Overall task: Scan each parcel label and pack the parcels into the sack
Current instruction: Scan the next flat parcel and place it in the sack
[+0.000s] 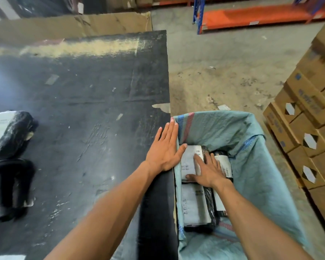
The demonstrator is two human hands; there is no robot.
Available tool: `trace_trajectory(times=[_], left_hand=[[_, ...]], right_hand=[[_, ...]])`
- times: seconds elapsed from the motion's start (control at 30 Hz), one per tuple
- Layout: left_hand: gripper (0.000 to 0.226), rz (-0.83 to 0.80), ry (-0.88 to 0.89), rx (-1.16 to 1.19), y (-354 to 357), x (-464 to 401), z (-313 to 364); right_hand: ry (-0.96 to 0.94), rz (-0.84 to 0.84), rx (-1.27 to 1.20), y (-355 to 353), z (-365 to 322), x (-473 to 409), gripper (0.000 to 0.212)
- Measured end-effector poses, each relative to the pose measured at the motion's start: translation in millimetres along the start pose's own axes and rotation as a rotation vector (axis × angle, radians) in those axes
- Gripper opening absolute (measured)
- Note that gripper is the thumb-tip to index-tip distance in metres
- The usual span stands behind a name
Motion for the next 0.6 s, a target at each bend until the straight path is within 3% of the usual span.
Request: trace_trajectory(times=[0.2,0.33,0.6], left_hand=[[0.074,0.032,-0.028,0.164,-17.5,11.3,4.2],[0.056,0.136,-0.001,0.183,-51.2,17.9,-13.0],[0.051,0.314,-0.203,0.02,-156.7,31.6,-168.7]], right_hand=[[0.097,0.143,-0.143,-42.2,4.3,41.1,0.098],[0.078,0.308,-0.174,-91.1,-26.6,64.1,0.094],[-0.07,0.502,-0.158,-136.4,-188.3,76.2,0.088]])
Point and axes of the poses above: each hand's wrist, its own x-axis away from the middle knuckle, its own y-axis out of the palm, z = x × y, the point moved 6 cm from there along -x, towards the middle knuckle, and after that the axes turned 7 degrees about -y, right-handed, at the moved point
